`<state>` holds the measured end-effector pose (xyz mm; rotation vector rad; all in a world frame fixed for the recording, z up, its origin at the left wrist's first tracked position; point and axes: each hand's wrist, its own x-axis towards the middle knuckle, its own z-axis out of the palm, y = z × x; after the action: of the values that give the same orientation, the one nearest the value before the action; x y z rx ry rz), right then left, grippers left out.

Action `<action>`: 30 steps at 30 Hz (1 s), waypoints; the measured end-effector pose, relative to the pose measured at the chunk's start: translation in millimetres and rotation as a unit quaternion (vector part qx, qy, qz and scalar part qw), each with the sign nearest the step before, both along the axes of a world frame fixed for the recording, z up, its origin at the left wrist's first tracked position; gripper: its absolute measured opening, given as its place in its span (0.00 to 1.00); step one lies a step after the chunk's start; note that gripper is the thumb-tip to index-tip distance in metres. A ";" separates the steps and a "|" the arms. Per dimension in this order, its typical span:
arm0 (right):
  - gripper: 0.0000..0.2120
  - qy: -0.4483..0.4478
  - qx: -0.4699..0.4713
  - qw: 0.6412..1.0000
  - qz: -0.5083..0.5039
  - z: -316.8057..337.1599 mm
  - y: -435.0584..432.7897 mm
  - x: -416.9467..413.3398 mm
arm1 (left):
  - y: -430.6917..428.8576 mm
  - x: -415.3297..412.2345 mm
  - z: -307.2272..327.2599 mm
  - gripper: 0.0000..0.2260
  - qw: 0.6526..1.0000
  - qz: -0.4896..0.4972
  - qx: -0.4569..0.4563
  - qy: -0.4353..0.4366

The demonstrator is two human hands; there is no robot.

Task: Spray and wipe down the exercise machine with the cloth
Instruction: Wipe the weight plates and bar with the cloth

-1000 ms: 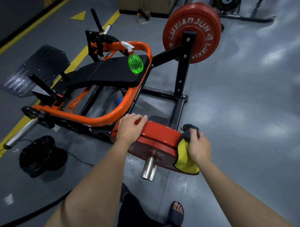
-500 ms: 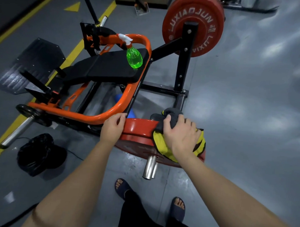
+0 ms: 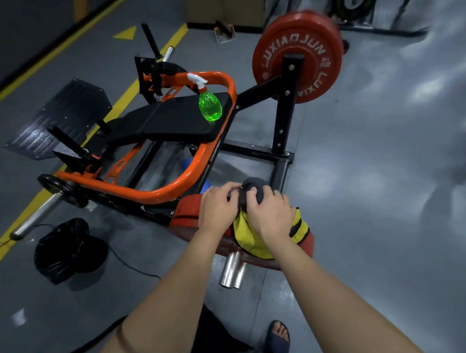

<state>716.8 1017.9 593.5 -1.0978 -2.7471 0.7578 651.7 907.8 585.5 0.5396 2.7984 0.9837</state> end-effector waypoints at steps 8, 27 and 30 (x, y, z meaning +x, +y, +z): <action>0.27 0.059 -0.116 0.986 -0.106 -32.7 47.5 52.5 | 14.9 4.4 9.6 0.16 0.992 -0.012 -0.118 0.044; 0.31 0.179 -0.055 0.982 -0.017 -47.5 35.9 53.1 | -3.0 -12.9 7.3 0.20 0.998 0.027 -0.055 -0.020; 0.31 0.169 -0.171 0.954 -0.182 -55.3 46.8 59.5 | -2.4 -14.9 5.1 0.20 0.997 0.028 -0.061 -0.024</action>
<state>776.3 1064.7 538.2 -1.3350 -2.0996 1.2527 636.9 905.3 590.6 0.4194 2.8210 0.8184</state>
